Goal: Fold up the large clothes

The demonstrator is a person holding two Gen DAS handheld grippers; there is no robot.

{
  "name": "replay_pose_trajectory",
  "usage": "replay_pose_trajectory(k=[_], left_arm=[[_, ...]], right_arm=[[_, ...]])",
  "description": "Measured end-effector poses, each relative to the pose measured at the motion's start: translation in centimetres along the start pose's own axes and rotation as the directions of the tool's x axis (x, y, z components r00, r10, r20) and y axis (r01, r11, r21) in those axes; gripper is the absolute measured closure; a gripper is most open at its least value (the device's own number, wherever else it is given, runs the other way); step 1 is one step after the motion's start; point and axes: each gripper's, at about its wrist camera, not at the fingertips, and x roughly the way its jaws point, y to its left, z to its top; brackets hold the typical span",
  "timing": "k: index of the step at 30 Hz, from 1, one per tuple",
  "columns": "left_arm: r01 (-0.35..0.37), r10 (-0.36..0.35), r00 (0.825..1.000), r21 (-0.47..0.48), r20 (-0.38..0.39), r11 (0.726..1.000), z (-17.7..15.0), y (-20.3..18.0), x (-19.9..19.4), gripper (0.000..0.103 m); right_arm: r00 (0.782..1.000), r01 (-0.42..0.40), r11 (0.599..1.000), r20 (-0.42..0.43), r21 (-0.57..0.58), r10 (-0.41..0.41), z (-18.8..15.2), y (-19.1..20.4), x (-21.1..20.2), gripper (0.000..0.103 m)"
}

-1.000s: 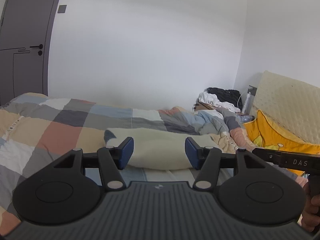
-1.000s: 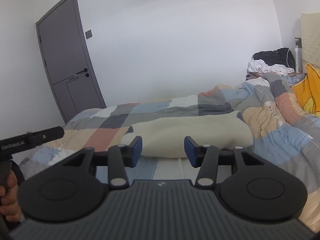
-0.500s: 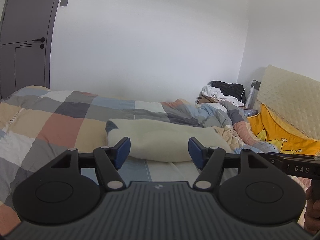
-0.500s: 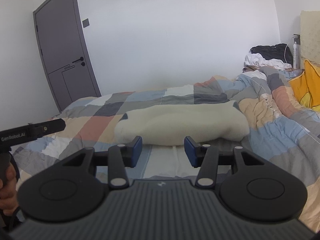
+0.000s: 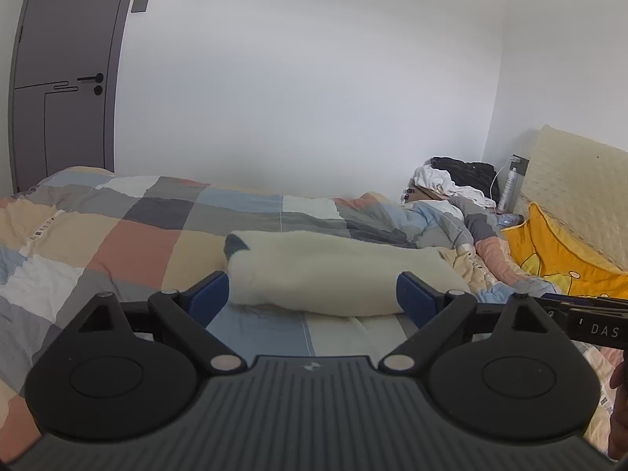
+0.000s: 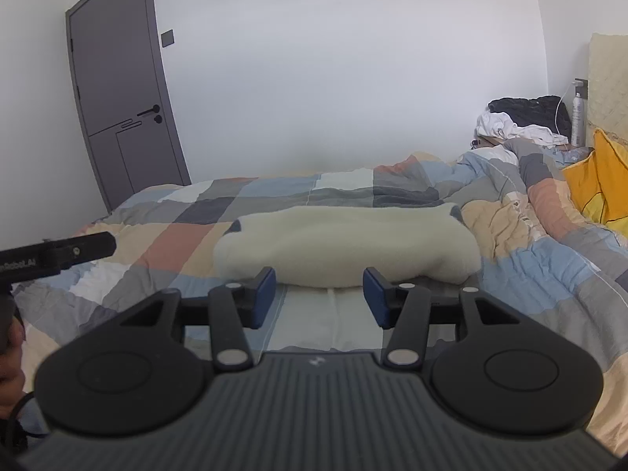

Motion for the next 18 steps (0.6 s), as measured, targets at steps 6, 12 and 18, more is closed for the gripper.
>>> replay_pose_trajectory(k=[6, 12, 18], left_arm=[[-0.009, 0.009, 1.000, -0.012, -0.003, 1.000, -0.08, 0.20, 0.13, 0.005], [-0.006, 0.006, 1.000, -0.009, -0.009, 1.000, -0.10, 0.20, 0.28, 0.003], [-0.017, 0.017, 1.000, 0.016, -0.020, 1.000, -0.11, -0.31, 0.41, 0.001]], right_arm=[[1.000, 0.003, 1.000, 0.009, -0.008, -0.003, 0.17, 0.17, -0.18, 0.051], [1.000, 0.002, 1.000, -0.001, 0.001, -0.002, -0.05, -0.04, 0.07, 0.051], [1.000, 0.023, 1.000, -0.003, -0.003, -0.023, 0.47, -0.15, 0.42, 0.028]])
